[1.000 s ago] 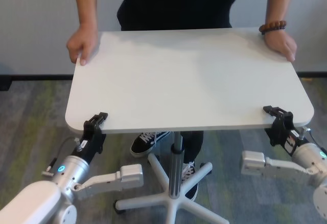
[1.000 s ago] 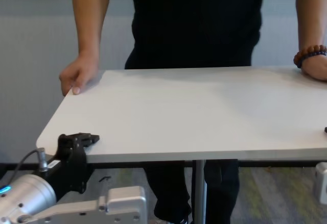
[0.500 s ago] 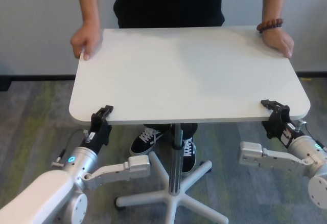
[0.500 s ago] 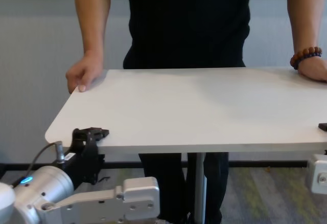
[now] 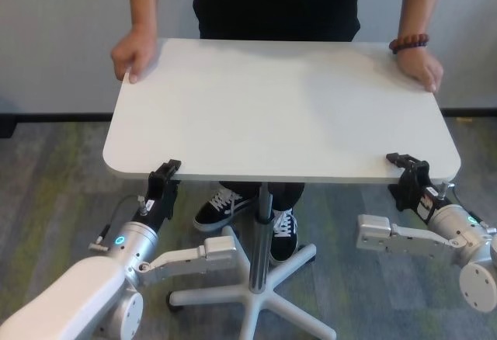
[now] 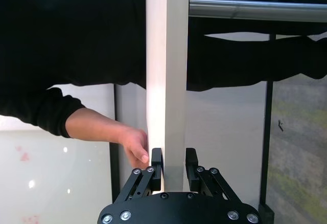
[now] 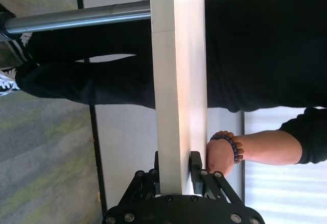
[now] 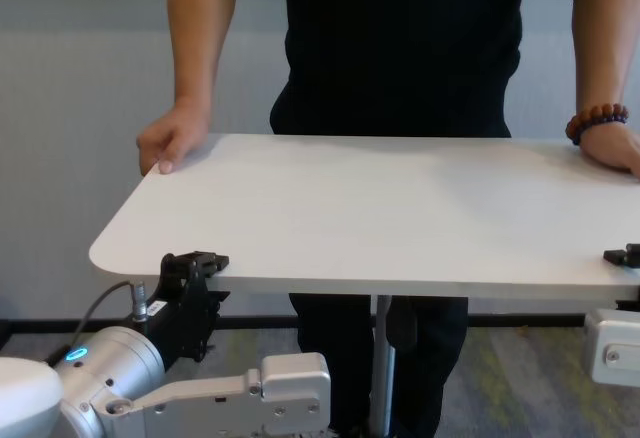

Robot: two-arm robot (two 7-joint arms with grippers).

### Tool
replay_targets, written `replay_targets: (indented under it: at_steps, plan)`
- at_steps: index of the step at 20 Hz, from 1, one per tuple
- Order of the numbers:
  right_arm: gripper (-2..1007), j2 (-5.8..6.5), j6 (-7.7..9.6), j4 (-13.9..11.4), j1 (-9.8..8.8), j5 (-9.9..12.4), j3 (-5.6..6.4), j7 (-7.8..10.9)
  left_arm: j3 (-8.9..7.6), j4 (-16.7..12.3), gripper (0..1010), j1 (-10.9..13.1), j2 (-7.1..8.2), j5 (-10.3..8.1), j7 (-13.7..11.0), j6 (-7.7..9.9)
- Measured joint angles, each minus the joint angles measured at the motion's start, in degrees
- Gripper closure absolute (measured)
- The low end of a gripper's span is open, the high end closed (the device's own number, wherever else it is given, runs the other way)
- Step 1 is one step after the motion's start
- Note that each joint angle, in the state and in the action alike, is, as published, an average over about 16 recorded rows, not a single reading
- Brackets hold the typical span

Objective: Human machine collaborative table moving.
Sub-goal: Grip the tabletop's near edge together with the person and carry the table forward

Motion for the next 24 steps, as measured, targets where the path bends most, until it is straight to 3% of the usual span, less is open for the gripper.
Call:
replay_targets:
  at_steps: [10,24]
  plan:
    - [722,-0.89,-0.98,4.19,2.15,1.00,-1.47,-0.58,1.22,3.57,709,-1.46,-1.36,0.30,1.00,0.79]
    - [721,-0.98,-0.35,6.42,3.50,1.26,-3.67,-0.87,2.26,5.78,709,-2.32,-2.04,0.24,1.45,1.12]
